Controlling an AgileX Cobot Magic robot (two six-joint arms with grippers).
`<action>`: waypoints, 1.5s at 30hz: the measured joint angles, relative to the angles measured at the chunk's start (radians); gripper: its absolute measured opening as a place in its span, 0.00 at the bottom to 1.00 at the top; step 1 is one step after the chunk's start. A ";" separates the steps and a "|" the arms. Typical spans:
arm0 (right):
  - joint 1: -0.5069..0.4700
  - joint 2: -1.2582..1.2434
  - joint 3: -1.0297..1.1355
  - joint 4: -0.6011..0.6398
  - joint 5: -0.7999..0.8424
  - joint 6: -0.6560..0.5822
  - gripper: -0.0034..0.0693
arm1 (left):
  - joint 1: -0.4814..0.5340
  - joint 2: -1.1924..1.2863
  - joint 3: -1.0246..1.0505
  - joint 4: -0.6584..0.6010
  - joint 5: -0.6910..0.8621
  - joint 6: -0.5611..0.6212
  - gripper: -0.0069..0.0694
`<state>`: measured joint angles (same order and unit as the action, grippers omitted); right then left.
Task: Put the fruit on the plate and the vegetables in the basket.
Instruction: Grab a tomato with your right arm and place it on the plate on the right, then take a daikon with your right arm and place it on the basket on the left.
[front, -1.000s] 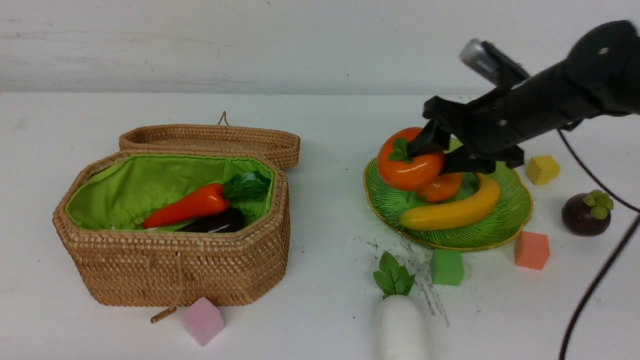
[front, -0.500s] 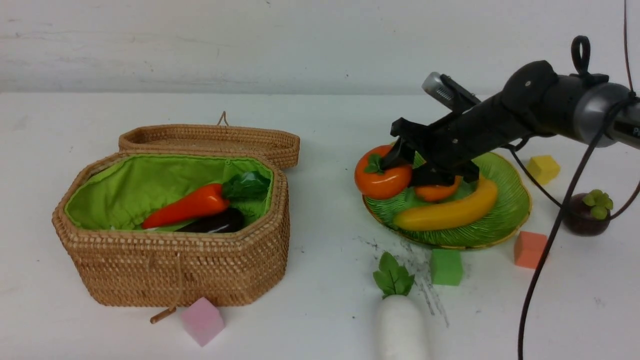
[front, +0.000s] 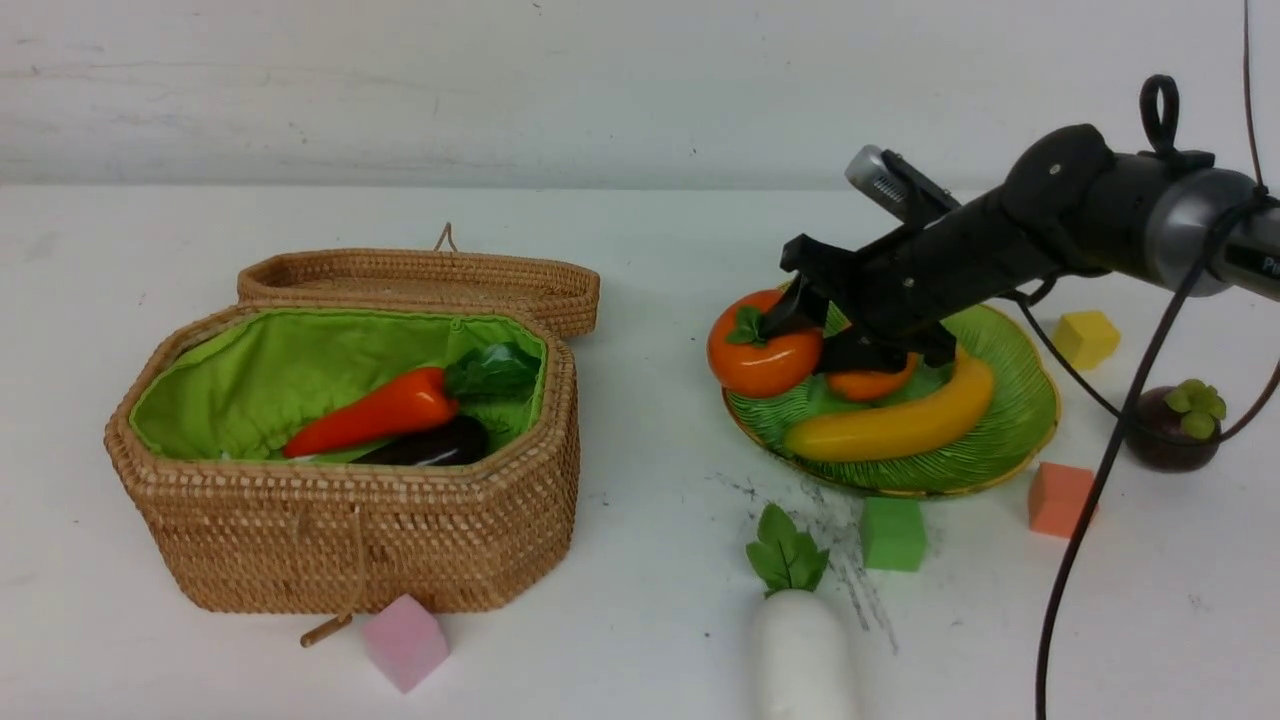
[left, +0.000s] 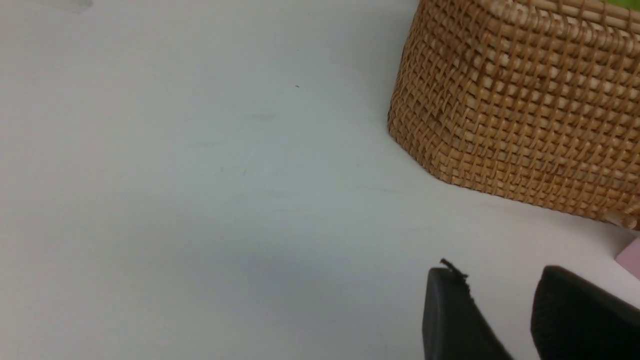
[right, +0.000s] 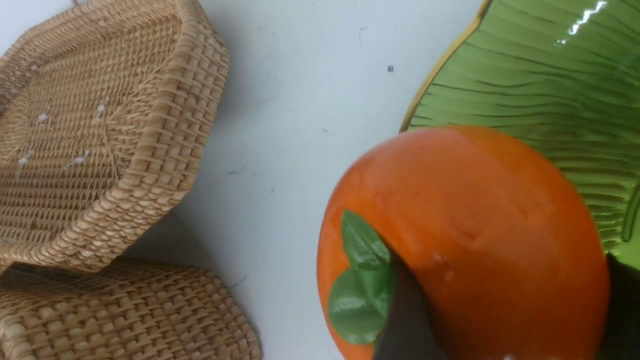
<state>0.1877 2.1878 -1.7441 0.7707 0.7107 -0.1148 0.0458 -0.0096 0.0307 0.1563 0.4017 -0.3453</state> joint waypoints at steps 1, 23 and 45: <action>0.000 0.000 0.000 0.000 0.000 0.000 0.69 | 0.000 0.000 0.000 0.000 0.000 0.000 0.40; 0.001 -0.147 0.003 -0.359 0.128 0.183 0.82 | 0.000 0.000 0.000 0.000 0.000 0.000 0.40; 0.307 -0.531 0.505 -0.415 0.308 0.176 0.85 | 0.000 0.000 0.000 0.000 0.000 0.000 0.40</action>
<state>0.4947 1.6571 -1.2395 0.3557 1.0182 0.0609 0.0458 -0.0096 0.0307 0.1563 0.4017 -0.3453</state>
